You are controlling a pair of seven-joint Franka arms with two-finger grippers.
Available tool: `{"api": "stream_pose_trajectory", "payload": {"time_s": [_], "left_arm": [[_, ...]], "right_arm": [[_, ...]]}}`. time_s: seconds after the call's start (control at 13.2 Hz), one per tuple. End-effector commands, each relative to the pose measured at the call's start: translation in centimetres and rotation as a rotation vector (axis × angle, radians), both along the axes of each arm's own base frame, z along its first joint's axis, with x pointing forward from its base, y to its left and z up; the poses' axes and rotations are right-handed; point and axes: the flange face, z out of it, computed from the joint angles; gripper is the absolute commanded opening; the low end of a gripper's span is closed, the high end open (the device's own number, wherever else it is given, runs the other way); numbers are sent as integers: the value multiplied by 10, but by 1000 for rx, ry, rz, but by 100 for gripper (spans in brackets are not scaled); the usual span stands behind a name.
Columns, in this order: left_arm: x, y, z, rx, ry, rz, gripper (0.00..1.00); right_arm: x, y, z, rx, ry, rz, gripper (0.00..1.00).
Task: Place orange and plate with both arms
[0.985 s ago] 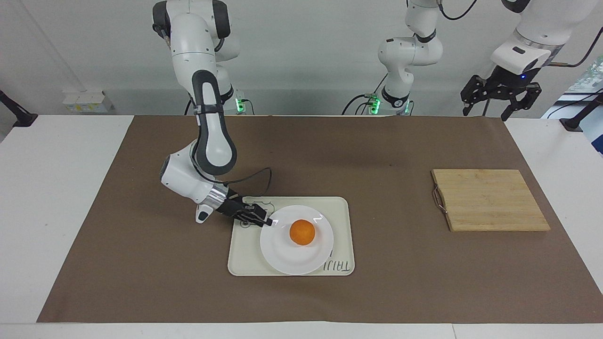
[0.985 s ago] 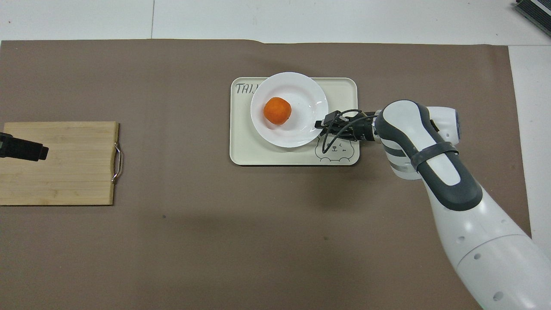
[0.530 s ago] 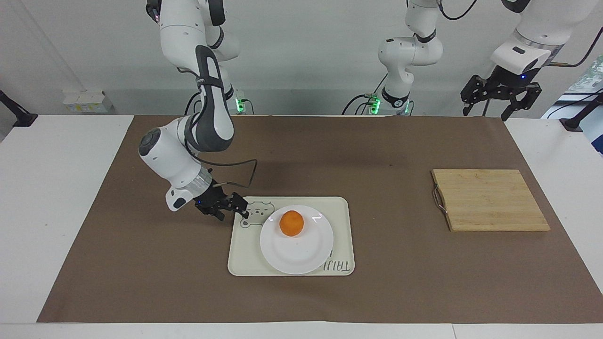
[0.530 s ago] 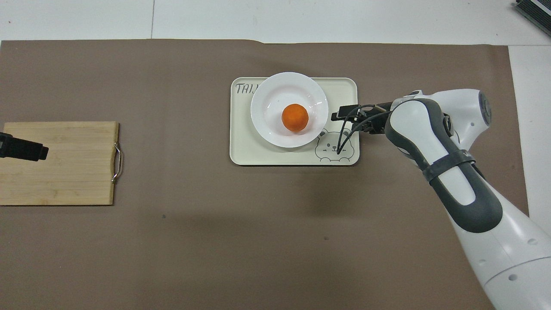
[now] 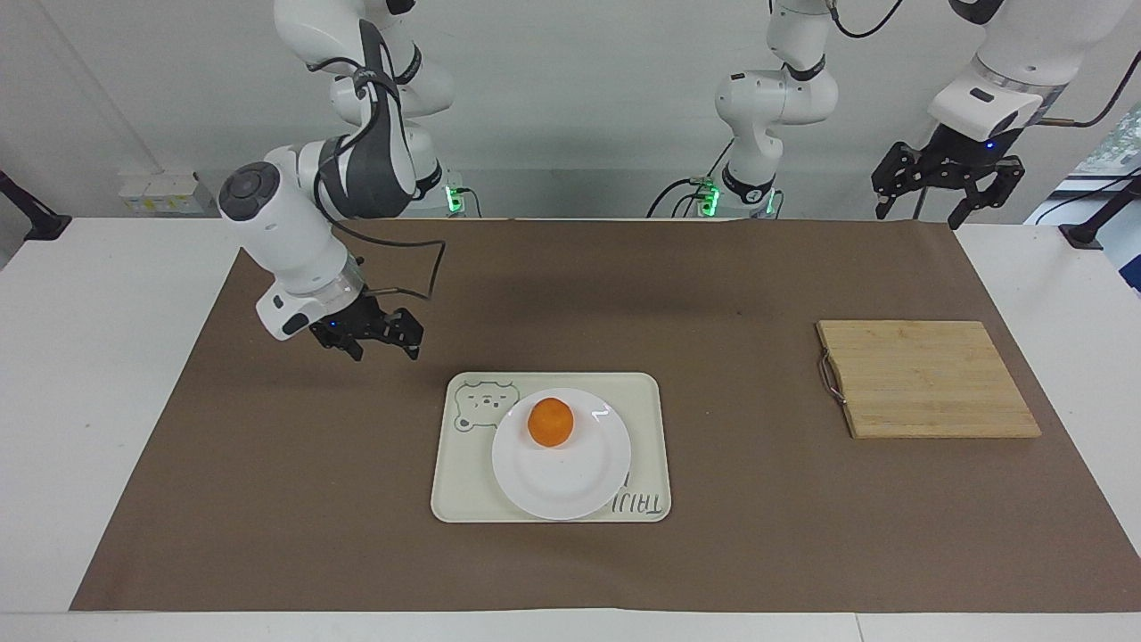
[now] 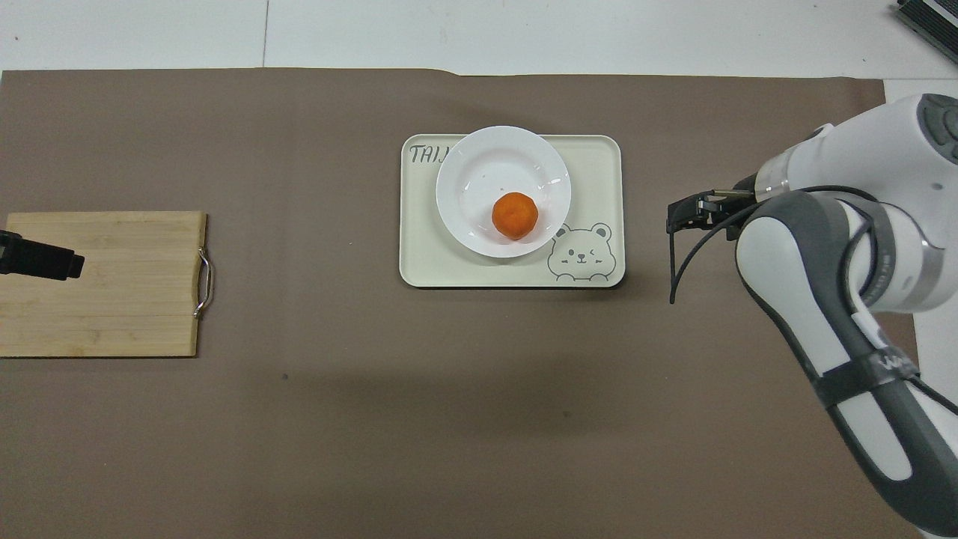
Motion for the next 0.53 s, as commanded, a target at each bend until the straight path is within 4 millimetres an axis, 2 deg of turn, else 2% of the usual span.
{"api": "stream_pose_trajectory", "payload": {"time_s": [0.0, 0.23, 0.45], "left_arm": [[-3, 2, 6, -4, -10, 11, 100], [-3, 2, 6, -4, -10, 11, 100], [-3, 2, 6, -4, -10, 11, 100]], "right_arm": [[-20, -21, 29, -62, 24, -1, 100], [-38, -34, 64, -93, 36, 4, 100], [-40, -37, 106, -125, 13, 12, 100]]}}
